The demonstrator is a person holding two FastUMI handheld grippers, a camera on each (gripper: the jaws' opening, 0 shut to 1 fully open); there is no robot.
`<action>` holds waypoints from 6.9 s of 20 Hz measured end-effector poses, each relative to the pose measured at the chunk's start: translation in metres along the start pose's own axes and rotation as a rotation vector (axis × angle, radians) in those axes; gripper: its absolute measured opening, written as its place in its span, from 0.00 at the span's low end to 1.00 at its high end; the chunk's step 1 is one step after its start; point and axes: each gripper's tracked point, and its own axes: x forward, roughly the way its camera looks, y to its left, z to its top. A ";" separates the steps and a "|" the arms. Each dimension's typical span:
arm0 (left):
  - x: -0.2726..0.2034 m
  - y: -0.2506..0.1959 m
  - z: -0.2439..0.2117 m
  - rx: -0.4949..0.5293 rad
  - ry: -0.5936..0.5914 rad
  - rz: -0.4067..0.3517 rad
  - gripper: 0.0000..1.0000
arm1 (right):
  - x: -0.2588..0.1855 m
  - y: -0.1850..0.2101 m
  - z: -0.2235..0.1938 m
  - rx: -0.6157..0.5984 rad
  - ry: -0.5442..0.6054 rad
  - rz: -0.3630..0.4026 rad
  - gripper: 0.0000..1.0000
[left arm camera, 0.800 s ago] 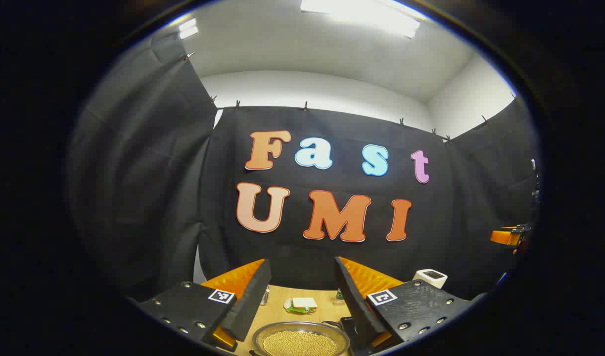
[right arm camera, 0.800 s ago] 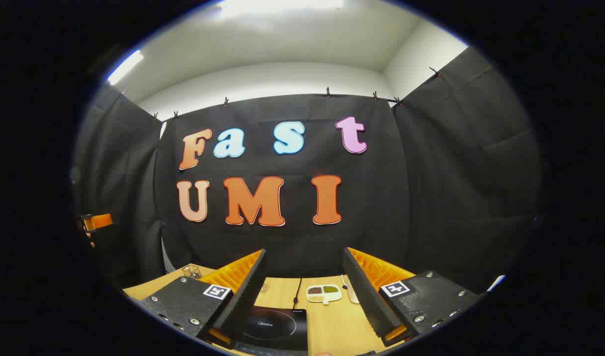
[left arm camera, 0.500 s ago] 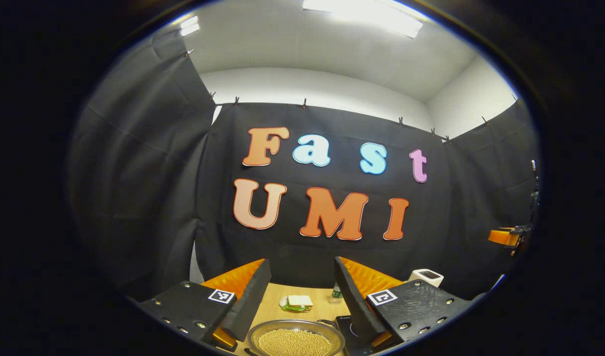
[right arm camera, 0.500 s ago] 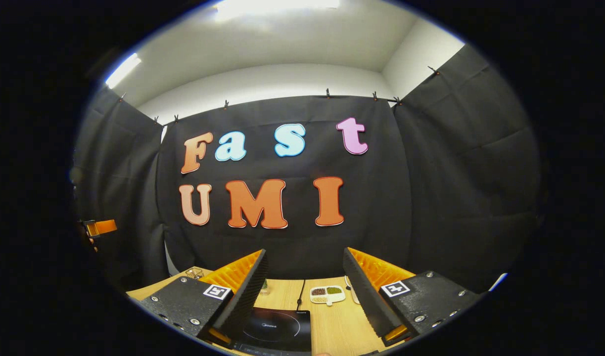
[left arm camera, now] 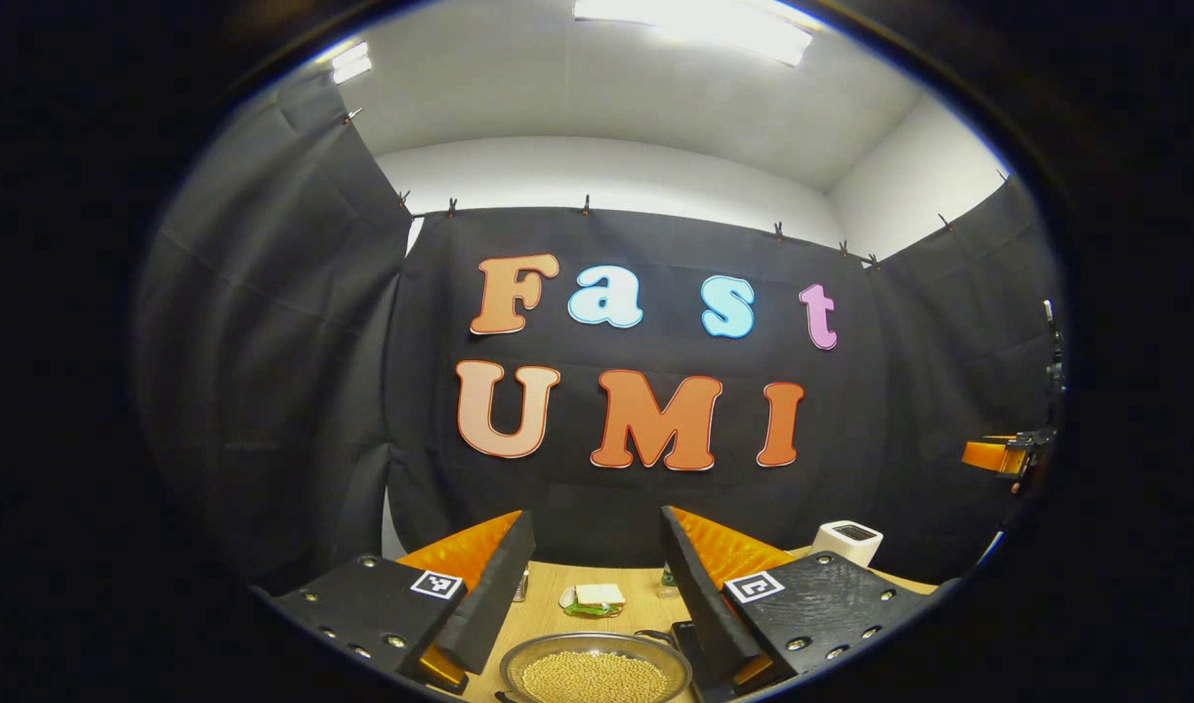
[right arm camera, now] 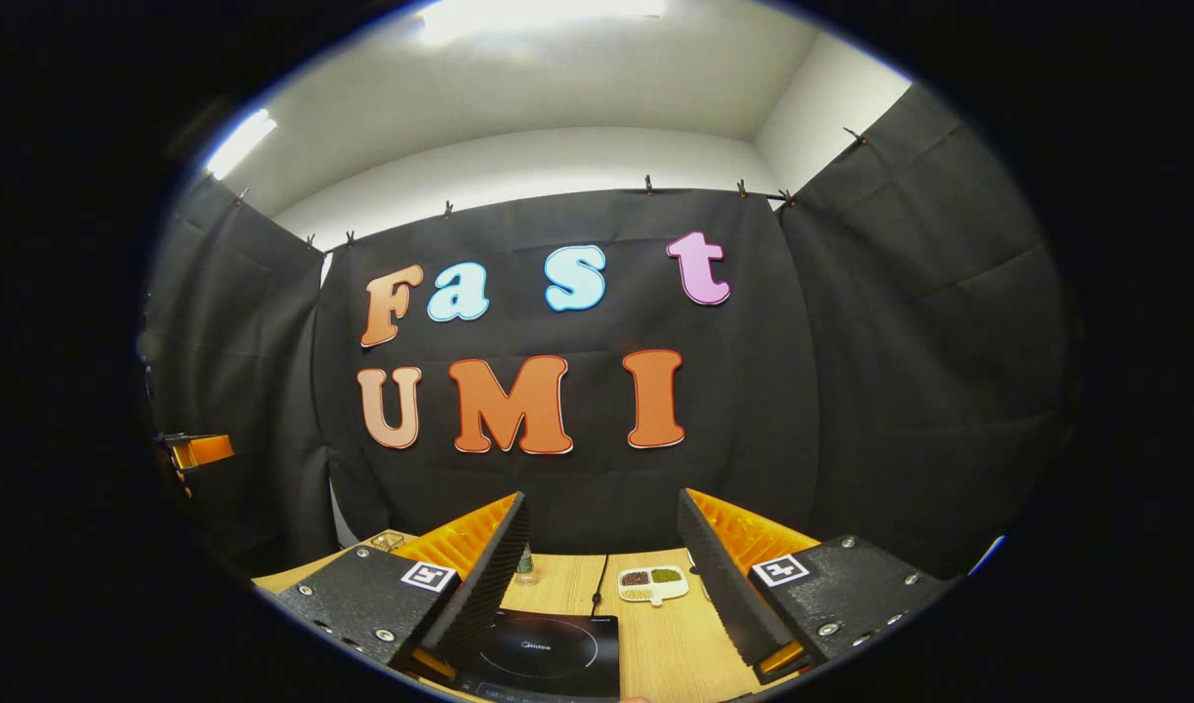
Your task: First push the handle of the pot to place it horizontally, then grasp the pot with both hands and set it on the induction cooktop.
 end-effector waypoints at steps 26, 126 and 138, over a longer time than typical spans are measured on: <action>0.002 -0.017 -0.030 -0.004 0.091 -0.112 0.08 | 0.015 0.003 -0.022 0.008 0.033 -0.001 0.95; -0.022 0.204 -0.416 0.009 0.761 0.062 0.02 | 0.083 0.079 -0.136 0.044 0.198 -0.010 0.95; 0.007 0.219 -0.419 -0.045 0.741 0.038 0.02 | 0.082 0.089 -0.163 0.071 0.253 -0.036 1.00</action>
